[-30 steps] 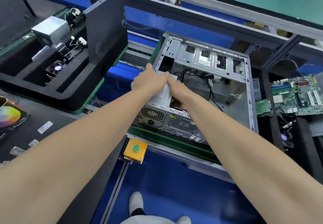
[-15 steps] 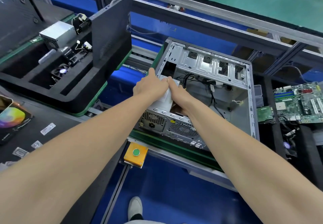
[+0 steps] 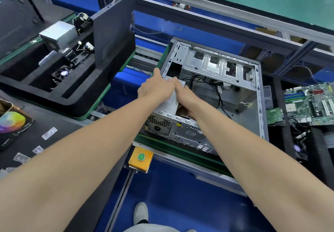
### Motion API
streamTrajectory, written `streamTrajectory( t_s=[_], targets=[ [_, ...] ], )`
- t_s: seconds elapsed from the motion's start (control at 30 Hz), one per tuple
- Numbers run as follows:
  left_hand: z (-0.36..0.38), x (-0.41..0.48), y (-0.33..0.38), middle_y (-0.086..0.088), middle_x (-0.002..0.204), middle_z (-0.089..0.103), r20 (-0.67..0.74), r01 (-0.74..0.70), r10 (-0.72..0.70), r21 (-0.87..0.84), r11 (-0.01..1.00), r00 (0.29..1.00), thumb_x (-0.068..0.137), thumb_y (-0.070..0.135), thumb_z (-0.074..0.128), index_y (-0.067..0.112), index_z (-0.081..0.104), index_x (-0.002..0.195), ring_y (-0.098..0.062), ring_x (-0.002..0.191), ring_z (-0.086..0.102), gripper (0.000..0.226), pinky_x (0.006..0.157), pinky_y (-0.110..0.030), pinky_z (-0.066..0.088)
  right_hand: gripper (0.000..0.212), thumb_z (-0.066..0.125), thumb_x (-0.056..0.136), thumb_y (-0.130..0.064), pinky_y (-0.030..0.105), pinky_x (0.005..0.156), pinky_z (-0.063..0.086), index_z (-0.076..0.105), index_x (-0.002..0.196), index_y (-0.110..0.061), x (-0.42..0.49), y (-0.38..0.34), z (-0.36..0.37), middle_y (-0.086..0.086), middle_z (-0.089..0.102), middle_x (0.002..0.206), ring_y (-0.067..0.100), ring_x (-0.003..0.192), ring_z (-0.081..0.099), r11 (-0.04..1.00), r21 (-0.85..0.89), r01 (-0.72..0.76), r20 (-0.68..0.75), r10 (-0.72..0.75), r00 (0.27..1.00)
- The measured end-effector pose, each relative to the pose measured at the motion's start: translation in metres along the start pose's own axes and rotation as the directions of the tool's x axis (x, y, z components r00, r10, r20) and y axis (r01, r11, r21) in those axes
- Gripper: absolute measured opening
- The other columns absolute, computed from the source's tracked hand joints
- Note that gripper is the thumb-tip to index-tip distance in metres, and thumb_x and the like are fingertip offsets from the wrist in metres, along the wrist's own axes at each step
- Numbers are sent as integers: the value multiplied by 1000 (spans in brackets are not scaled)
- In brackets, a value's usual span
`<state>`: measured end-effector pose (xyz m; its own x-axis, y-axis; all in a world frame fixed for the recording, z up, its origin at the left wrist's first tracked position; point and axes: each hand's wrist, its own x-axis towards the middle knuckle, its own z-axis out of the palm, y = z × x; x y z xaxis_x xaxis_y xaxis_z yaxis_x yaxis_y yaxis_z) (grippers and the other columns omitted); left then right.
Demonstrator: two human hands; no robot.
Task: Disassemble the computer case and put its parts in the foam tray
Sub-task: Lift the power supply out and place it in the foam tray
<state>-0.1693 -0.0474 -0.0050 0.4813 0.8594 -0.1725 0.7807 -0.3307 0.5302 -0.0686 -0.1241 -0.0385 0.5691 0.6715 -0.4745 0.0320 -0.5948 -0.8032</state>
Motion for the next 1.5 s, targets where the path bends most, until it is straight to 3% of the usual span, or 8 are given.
streamTrajectory(
  t_s=[0.4, 0.57, 0.77, 0.9, 1.0, 1.17, 1.33, 1.5],
  targets=[
    [2, 1, -3, -9, 133, 62, -6, -7, 7, -19, 1000, 1000, 97, 58, 40, 28, 32, 145, -40, 115, 59, 57, 76, -42, 38, 98, 33, 97, -83, 48, 126, 33, 21, 169, -16, 1, 2, -1, 4, 23, 175, 26, 157, 32, 1000, 24, 19, -7, -18, 1000],
    [1, 2, 1, -9, 136, 60, -11, -3, 3, -23, 1000, 1000, 98, 56, 40, 28, 29, 149, -39, 117, 57, 60, 76, -42, 34, 97, 34, 97, -83, 45, 118, 39, 35, 163, -12, 6, 1, -2, 5, 49, 156, 27, 140, 50, 1000, 27, -2, 10, 2, 1000],
    [2, 0, -3, -9, 137, 61, -2, -7, 7, -28, 1000, 1000, 97, 60, 39, 29, 29, 148, -40, 117, 59, 61, 78, -43, 40, 101, 35, 94, -85, 54, 120, 40, 37, 160, -9, 6, 4, -1, 14, 43, 164, 36, 147, 47, 998, 65, -13, 11, 12, 1000],
    [3, 3, 0, -9, 141, 58, -5, 3, -4, -38, 999, 1000, 98, 59, 40, 30, 25, 152, -39, 121, 57, 63, 78, -42, 37, 106, 32, 89, -89, 52, 111, 47, 39, 161, -11, 7, 0, -3, 10, 57, 139, 37, 132, 57, 998, 31, -46, 1, 46, 999],
    [1, 0, -2, -9, 141, 58, 3, 3, -3, -35, 999, 1000, 98, 61, 39, 30, 26, 151, -40, 121, 57, 64, 79, -42, 38, 104, 33, 92, -87, 51, 114, 46, 35, 163, -11, 7, 5, -3, 10, 55, 144, 36, 134, 56, 998, 49, -44, 6, 44, 999],
    [2, 2, -2, -9, 138, 60, 4, 3, -3, -49, 999, 1000, 98, 61, 40, 30, 29, 148, -38, 113, 58, 60, 77, -42, 37, 97, 33, 95, -84, 51, 112, 46, 40, 160, -13, 11, 3, -5, 6, 49, 133, 31, 133, 54, 998, 51, -44, -6, 45, 999],
    [2, 2, -3, -7, 136, 61, -2, 7, -7, -76, 997, 1000, 95, 66, 41, 32, 31, 147, -38, 119, 58, 63, 78, -42, 37, 64, 34, 95, -84, 44, 88, 48, 40, 125, -28, 9, 2, -6, 1, 37, 128, 28, 118, 49, 996, 62, -70, 34, 68, 997],
    [0, 4, -2, -5, 127, 65, 11, 31, -30, -124, 992, 1000, 90, 74, 45, 31, 39, 137, -36, 115, 60, 63, 78, -41, 37, 57, 35, 94, -82, 57, 111, 44, 39, 125, -35, 12, -3, -9, -1, 40, 132, 28, 124, 49, 990, 134, -47, 21, 45, 999]
  ],
)
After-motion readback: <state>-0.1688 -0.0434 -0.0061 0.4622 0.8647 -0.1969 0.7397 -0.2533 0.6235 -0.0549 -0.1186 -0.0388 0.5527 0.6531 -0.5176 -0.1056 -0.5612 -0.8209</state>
